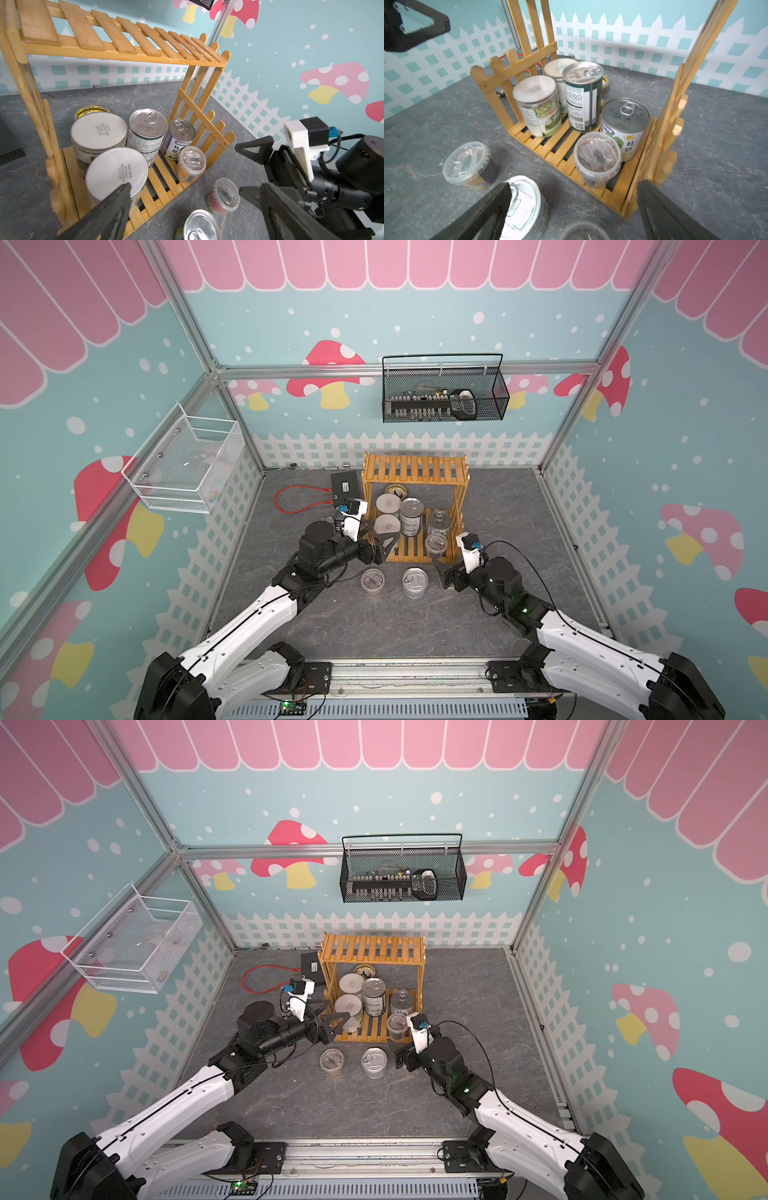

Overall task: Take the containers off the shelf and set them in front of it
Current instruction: 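Place the container at the center of the board, then pick up a container from the shelf.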

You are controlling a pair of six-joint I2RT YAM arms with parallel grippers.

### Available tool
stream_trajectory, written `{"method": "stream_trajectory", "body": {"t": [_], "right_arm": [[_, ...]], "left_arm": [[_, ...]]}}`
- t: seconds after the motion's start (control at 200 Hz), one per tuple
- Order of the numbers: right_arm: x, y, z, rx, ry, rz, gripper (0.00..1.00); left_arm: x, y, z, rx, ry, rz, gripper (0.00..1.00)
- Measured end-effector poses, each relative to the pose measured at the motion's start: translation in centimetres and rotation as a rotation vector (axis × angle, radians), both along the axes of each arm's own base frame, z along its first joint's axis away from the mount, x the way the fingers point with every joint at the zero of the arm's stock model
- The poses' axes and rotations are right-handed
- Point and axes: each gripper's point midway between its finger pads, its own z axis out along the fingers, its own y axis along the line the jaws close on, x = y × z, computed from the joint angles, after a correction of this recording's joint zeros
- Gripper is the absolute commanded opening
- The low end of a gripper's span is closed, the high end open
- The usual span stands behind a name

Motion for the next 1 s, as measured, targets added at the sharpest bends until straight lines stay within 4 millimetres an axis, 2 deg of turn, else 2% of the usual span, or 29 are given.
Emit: {"method": "stream_trajectory", "body": {"t": [0.125,0.29,0.4,0.701,1.001], "right_arm": [[0.5,2.1,-0.1,0.016,0.066,-0.004,0.99],[1.3,3.7,-2.4,0.000,0.183,-0.089,0.99],[2.4,3.9,-3.8,-0.008,0.254,-0.197,0.99],[5.0,3.9,-5.8,-0.013,0.354,-0.450,0.99],[6.5,3.2,-6.5,-0.042,0.373,-0.599,0.99]], "left_arm": [[0.1,0.2,0.1,-0.001,-0.003,0.008,0.99],[0.2,0.4,0.2,-0.003,-0.006,0.013,0.99],[0.2,0.5,0.2,-0.003,-0.006,0.017,0.99],[0.3,0.5,0.2,-0.005,-0.003,0.018,0.99],[0.4,0.6,0.3,-0.006,-0.003,0.021,0.99]]}}
